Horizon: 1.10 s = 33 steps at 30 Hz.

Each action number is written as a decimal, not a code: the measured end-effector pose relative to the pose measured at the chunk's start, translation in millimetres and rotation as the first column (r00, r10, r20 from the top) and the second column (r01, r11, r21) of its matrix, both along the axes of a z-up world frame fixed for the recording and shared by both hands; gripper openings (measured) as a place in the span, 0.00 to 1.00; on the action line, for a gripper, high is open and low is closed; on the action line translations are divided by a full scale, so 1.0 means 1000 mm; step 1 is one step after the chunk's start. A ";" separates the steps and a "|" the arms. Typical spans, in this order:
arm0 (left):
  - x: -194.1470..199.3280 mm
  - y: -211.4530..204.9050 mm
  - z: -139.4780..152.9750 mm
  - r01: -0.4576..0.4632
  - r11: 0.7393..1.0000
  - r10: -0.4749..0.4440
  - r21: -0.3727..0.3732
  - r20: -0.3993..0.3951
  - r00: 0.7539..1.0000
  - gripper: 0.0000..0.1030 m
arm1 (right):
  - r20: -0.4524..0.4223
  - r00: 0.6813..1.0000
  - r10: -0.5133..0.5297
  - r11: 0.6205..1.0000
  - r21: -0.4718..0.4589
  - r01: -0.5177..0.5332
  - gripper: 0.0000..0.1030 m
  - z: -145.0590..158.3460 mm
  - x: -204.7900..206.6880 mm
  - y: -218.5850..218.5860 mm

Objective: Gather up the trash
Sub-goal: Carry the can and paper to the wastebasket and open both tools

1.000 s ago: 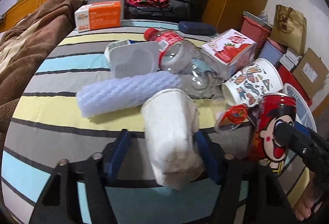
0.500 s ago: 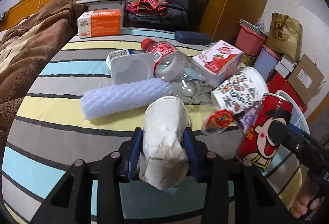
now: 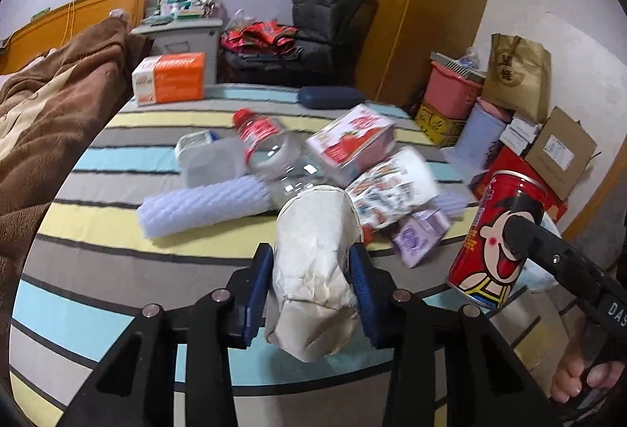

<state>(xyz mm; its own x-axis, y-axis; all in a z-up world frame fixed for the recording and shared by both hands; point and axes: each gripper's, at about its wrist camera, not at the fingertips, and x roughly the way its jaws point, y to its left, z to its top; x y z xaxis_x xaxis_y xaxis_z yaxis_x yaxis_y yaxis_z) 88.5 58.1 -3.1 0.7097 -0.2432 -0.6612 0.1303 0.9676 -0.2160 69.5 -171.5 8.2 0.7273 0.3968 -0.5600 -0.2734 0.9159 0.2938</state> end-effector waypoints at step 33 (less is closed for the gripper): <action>0.036 -0.241 0.045 0.447 0.894 -0.449 0.042 0.107 0.887 0.41 | -0.013 0.910 -0.414 0.910 -0.045 0.413 0.54 0.002 0.005 -0.174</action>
<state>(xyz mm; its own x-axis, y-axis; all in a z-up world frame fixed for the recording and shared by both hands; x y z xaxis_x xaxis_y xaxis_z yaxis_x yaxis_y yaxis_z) 124.8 -183.0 42.4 0.5963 -0.5429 -0.5913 0.5728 0.8038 -0.1604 74.9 -345.9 10.5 0.8086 0.0404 -0.5870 0.1382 0.9567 0.2563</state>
